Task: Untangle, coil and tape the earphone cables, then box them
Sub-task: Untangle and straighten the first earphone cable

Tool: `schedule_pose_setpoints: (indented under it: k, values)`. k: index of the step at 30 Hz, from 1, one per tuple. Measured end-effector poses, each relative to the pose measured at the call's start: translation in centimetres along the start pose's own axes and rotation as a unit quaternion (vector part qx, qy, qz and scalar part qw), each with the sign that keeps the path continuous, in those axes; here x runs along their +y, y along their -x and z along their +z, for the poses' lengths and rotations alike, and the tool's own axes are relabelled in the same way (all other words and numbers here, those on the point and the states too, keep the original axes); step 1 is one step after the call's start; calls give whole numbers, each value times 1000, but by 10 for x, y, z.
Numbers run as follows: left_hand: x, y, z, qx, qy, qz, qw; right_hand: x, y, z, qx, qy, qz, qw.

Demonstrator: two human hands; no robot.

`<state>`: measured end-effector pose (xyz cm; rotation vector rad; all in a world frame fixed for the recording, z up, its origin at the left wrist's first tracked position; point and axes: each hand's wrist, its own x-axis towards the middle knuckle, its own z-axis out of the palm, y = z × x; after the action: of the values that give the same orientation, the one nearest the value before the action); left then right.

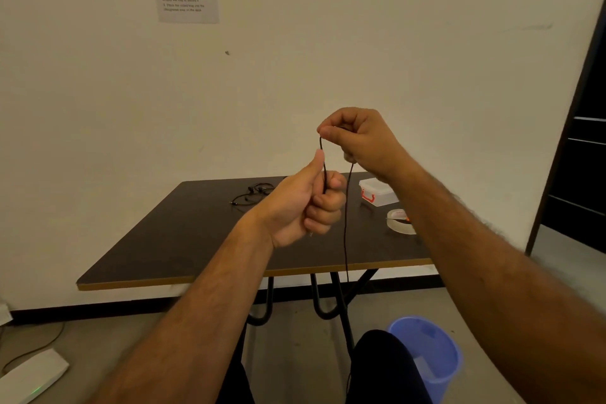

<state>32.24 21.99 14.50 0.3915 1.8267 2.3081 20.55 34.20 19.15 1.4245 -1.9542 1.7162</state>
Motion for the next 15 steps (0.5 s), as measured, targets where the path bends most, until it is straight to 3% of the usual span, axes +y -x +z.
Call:
schedule_pose_setpoints:
  k: [3, 6, 15]
  values:
    - [8, 0, 12, -11, -5, 38, 999, 7, 5, 13, 27, -55, 19, 998]
    - [18, -2, 16, 5, -18, 80, 997, 15, 20, 30, -5, -52, 50, 997]
    - [8, -1, -5, 153, -14, 169, 974, 46, 101, 80, -75, -179, 148, 970]
